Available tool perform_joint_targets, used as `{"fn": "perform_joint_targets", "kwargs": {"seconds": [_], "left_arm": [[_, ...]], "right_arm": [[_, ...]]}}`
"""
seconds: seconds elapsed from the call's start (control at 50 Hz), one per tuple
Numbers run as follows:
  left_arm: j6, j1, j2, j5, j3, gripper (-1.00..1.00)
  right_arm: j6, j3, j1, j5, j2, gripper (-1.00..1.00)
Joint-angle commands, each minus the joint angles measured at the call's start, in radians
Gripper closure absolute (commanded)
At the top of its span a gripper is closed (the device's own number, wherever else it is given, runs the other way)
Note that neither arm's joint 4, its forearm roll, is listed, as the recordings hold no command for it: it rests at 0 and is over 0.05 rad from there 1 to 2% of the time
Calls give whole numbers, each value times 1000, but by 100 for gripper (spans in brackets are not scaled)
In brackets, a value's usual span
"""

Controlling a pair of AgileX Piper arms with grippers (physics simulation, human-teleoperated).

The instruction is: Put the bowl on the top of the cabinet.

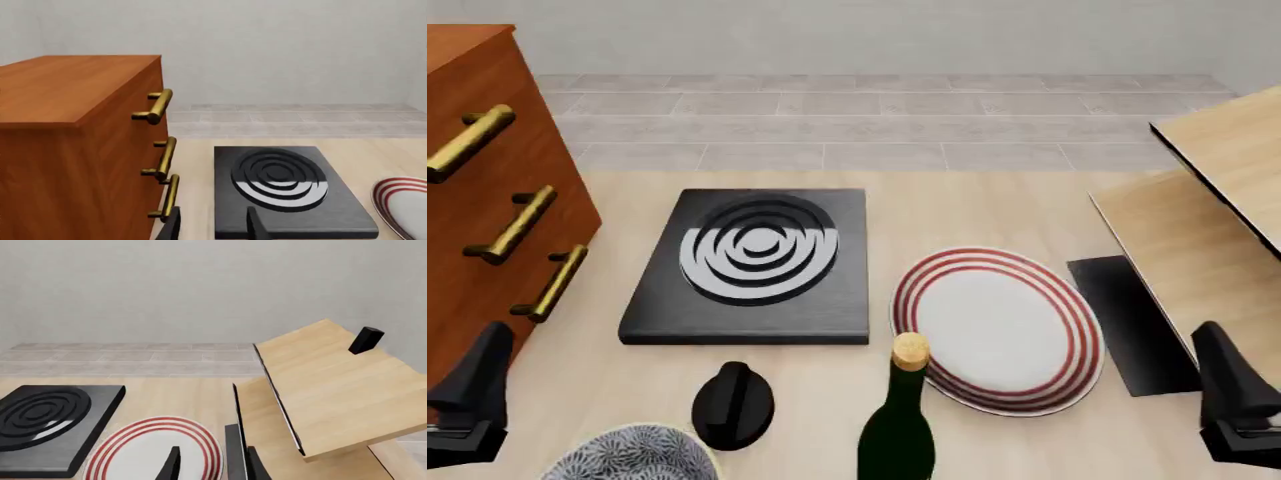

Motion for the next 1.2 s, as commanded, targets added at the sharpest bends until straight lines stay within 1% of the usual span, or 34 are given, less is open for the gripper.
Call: {"fn": "perform_joint_targets", "kwargs": {"seconds": [0.02, 0.08, 0.1, 0.14, 0.16, 0.22, 0.38, 0.46, 0.48, 0.5, 0.54, 0.56, 0.62, 0.66, 0.7, 0.72, 0.74, 0.78, 0.84, 0.86, 0.88, 0.9, 0.96, 1.16, 1.2], "left_arm": [[10, -2, 0, -6, -1, -100], [10, -16, 0, 5, -3, -100], [0, -31, 1, 46, -3, -100], [14, -14, 0, 15, -3, -100], [-1, -5, 1, 36, -4, -100], [9, -8, 0, 25, -3, -100], [11, -14, 0, 43, -8, -100], [8, -29, 1, 70, -25, -100], [8, -56, 1, 78, -26, -100], [11, -55, 0, 84, -30, -100], [3, -71, 1, 121, -41, -100], [20, -86, 0, 115, -49, -100], [29, -97, 0, 130, -69, -100], [23, -82, 0, 152, -79, -100], [23, -88, 0, 166, -81, -100], [30, -81, 0, 163, -83, -100], [29, -64, 0, 186, -87, -100], [27, -64, 0, 223, -103, -100], [35, -73, 0, 245, -123, -100], [40, -71, 0, 279, -151, -100], [40, -71, 0, 280, -152, -100], [54, -68, 0, 313, -182, -100], [54, -76, 0, 332, -195, -100], [77, -88, 0, 532, -310, -100], [79, -88, 0, 550, -321, -100]], "right_arm": [[0, -3, 0, -1, 5, -100], [0, -3, 0, -1, 5, -100], [0, -3, 0, -1, 5, -100], [0, -3, 0, -1, 5, -100], [0, -3, 0, -1, 4, -100], [0, -3, 0, -1, 4, -100], [0, -3, 0, -1, 5, -100], [0, -3, 0, -1, 4, -100], [0, -3, 0, -1, 4, -100], [0, -3, 0, -1, 5, -100], [0, -3, 0, -1, 4, -100], [0, -3, 0, -1, 5, -100], [0, -3, 0, -1, 5, -100], [0, -3, 0, -1, 5, -100], [0, -3, 0, -1, 5, -100], [0, -3, 0, -1, 5, -100], [0, -3, 0, -1, 4, -100], [0, -3, 0, -1, 5, -100], [0, -3, 0, -1, 5, -100], [0, -3, 0, -1, 5, -100], [0, -3, 0, -1, 5, -100], [0, -3, 0, -1, 5, -100], [0, -3, 0, -1, 5, -100], [0, -3, 0, -1, 5, -100], [0, -3, 0, -1, 4, -100]]}}
